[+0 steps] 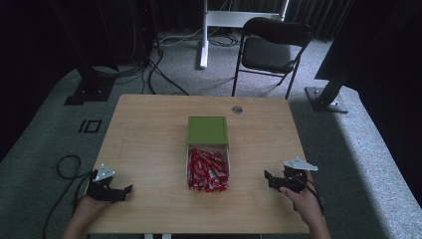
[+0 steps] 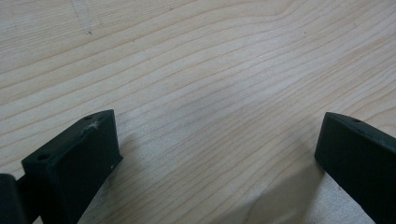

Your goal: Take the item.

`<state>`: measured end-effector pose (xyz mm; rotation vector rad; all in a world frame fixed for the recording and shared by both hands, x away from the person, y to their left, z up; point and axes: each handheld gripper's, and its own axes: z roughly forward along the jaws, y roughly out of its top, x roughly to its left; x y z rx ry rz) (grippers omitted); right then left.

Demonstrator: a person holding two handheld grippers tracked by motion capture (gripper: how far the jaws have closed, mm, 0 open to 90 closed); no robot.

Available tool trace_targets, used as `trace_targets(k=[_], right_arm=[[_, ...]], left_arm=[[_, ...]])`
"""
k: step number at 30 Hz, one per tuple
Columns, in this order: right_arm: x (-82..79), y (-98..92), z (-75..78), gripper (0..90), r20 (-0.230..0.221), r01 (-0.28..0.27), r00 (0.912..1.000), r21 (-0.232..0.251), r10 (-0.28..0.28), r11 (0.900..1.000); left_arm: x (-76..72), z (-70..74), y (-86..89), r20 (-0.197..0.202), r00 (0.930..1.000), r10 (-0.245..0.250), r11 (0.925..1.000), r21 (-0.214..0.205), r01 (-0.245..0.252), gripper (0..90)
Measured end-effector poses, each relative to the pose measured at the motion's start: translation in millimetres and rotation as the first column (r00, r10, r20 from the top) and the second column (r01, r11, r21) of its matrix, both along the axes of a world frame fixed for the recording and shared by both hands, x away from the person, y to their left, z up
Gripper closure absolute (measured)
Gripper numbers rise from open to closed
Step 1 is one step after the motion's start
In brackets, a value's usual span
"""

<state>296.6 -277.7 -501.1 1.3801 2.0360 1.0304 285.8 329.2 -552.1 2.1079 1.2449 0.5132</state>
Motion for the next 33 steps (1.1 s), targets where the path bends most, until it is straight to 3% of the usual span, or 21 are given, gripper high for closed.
trace_targets(k=[8,9,15,19,25,27,33], right_arm=[[3.1,7.2,13.0,13.9,0.008,-0.019,0.9998,0.011,0.019,0.9998],[4.4,8.4,16.7,14.0,0.013,-0.029,0.9995,0.041,0.029,0.9988],[6.4,15.4,25.9,14.0,0.027,-0.054,0.9982,0.027,0.053,0.9982],[7.8,26.2,35.4,14.0,0.039,-0.081,0.9961,0.054,0.079,0.9952],[9.6,38.6,44.1,14.0,0.051,-0.124,0.9913,0.059,0.121,0.9905],[8.6,46.6,49.6,14.0,0.063,-0.163,0.9855,0.080,0.158,0.9834],[10.1,64.4,57.7,14.0,0.078,-0.214,0.9749,0.067,0.209,0.9745]], left_arm=[[0.0,0.0,0.0,0.000,1.0000,0.000,1.0000,0.000,0.000,0.7],[0.0,0.0,0.0,0.000,1.0000,0.000,1.0000,0.000,0.000,0.7],[0.0,0.1,0.0,-0.002,1.0000,0.000,1.0000,0.001,0.000,0.7],[0.0,0.1,0.0,-0.002,1.0000,0.000,1.0000,0.001,0.000,0.7],[0.0,0.1,0.0,-0.002,1.0000,0.000,1.0000,0.000,0.000,0.7],[0.0,0.2,0.0,-0.002,1.0000,0.000,1.0000,0.001,0.000,0.7],[0.0,0.1,0.0,-0.002,1.0000,0.000,1.0000,0.000,0.000,0.7]])
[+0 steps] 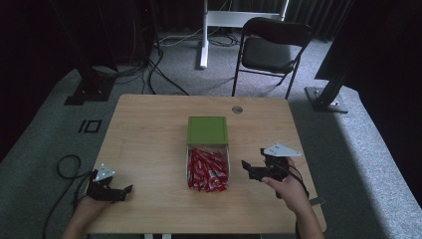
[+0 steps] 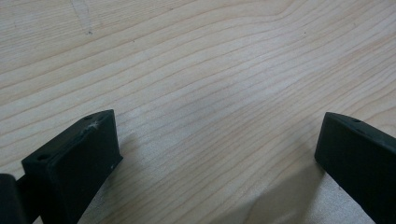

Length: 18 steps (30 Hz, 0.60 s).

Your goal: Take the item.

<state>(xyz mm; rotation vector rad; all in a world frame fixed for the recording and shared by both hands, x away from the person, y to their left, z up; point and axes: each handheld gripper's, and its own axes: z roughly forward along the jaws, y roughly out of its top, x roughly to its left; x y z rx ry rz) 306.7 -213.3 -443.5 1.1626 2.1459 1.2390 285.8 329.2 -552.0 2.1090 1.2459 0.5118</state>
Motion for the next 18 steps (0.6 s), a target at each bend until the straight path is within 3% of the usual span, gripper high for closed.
trace_targets(k=[18], right_arm=[[6.1,50.0,12.0,14.0,0.014,-0.122,0.9924,0.018,0.122,0.9923]], left_arm=[[0.0,-0.1,-0.1,0.001,1.0000,0.002,1.0000,-0.002,-0.002,0.7]])
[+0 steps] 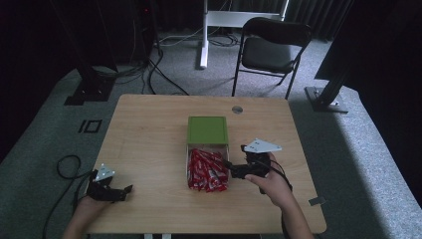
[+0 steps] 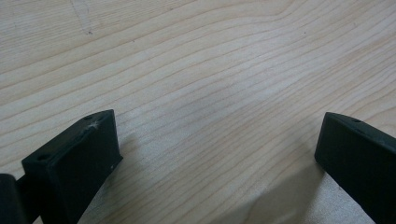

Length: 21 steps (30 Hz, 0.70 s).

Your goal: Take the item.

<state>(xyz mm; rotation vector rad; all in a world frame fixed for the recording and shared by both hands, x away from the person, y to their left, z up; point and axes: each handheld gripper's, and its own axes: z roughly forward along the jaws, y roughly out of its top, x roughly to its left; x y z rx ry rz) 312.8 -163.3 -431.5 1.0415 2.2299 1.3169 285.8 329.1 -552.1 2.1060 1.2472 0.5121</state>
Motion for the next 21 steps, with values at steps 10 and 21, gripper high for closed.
trace_targets(k=[10,21], right_arm=[[4.9,29.0,0.7,14.1,-0.004,-0.067,0.9977,-0.007,0.067,0.9977],[11.6,54.3,-7.3,16.9,-0.026,-0.107,0.9940,-0.032,0.106,0.9938]], left_arm=[[0.1,0.0,0.1,0.000,1.0000,0.000,1.0000,0.001,0.000,0.7],[0.1,0.0,0.2,0.000,1.0000,-0.001,1.0000,0.002,0.001,0.7]])
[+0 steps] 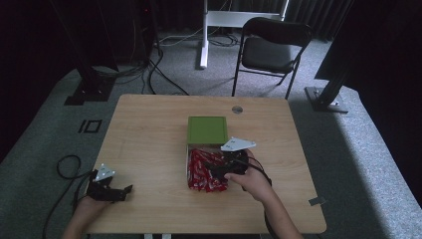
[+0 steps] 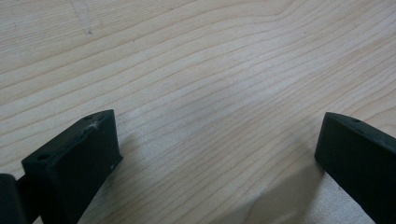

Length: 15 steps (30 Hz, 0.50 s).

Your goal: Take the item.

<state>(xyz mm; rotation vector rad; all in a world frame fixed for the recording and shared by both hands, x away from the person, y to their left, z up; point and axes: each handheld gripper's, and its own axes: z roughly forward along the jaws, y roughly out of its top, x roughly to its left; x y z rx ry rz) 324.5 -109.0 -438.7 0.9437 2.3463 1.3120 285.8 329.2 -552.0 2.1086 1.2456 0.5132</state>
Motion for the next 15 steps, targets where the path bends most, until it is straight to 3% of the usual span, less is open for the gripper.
trace_targets(k=[3,10,15], right_arm=[[0.6,1.9,-1.3,16.9,-0.004,-0.005,1.0000,-0.001,0.005,1.0000],[4.1,13.7,-9.8,38.8,0.017,0.023,0.9996,-0.049,-0.022,0.9986],[6.0,17.9,-16.7,54.1,-0.009,0.007,0.9999,-0.071,-0.008,0.9975]], left_arm=[[0.0,0.0,0.0,0.000,1.0000,0.000,1.0000,0.000,0.000,0.7],[-0.1,0.0,-0.1,0.000,1.0000,0.001,1.0000,-0.001,-0.001,0.7],[-0.1,0.0,-0.1,0.000,1.0000,0.000,1.0000,-0.001,0.000,0.7]])
